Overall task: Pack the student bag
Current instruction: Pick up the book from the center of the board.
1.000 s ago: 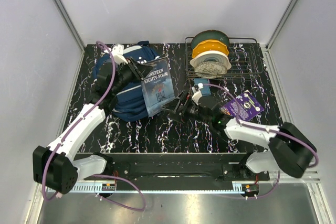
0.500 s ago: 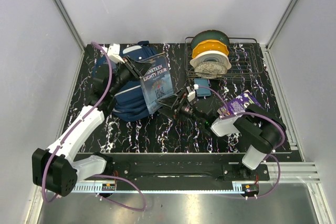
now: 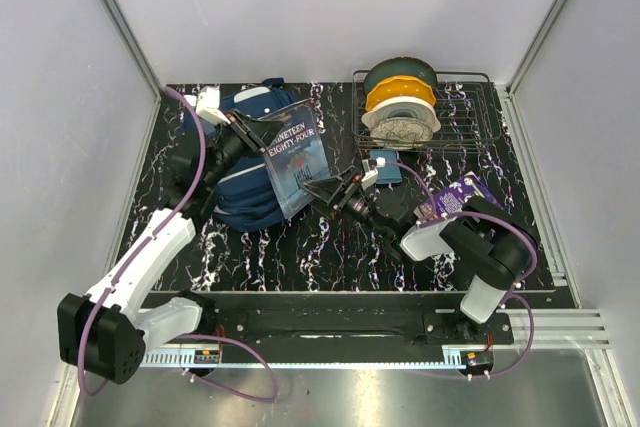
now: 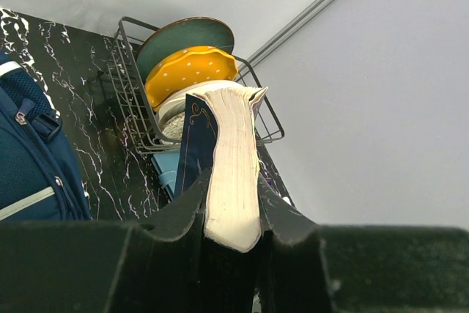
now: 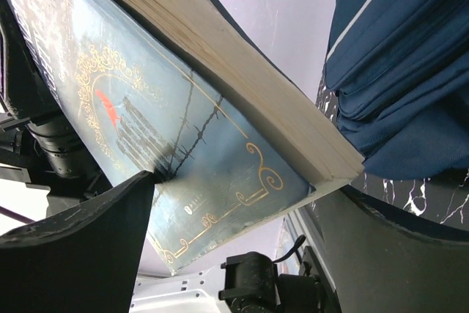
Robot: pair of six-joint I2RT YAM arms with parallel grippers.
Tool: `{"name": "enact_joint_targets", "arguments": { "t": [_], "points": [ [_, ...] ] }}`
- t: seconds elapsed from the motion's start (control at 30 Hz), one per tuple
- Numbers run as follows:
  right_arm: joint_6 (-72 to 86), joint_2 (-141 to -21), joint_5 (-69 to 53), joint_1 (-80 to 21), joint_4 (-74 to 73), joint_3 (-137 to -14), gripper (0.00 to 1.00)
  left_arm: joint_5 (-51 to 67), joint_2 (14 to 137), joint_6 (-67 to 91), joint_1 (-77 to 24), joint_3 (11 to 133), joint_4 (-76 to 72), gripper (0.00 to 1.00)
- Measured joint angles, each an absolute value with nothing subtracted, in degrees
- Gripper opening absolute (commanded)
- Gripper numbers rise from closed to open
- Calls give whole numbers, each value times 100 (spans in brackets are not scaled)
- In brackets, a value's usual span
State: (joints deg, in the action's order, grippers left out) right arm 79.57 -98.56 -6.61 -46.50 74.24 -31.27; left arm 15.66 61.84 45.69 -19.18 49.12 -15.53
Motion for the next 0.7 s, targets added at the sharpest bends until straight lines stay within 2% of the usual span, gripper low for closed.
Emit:
{"name": "enact_joint_targets", "arguments": {
  "t": [0.07, 0.27, 0.47, 0.53, 0.6, 0.7],
  "points": [
    [7835, -9837, -648, -4650, 7432, -3127, 88, 1568, 6165, 4571, -1890, 4912, -1542, 0],
    [7557, -9620, -631, -4628, 7358, -3124, 87, 1577, 6080, 4720, -1804, 4897, -1623, 0],
    [7424, -9397, -659, -4567, 7194, -3122, 80, 1581, 5972, 4987, -1767, 4694, -2018, 0],
    [7393, -9319, -657, -4552, 7107, -3122, 82, 1575, 5966, 5054, -1752, 4626, -2143, 0],
    [7358, -9231, -659, -4536, 7026, -3120, 91, 1546, 5948, 5120, -1743, 4558, -2241, 0],
    [7338, -9131, -674, -4530, 7004, -3116, 94, 1472, 5881, 5280, -1737, 4405, -2451, 0]
  ]
}}
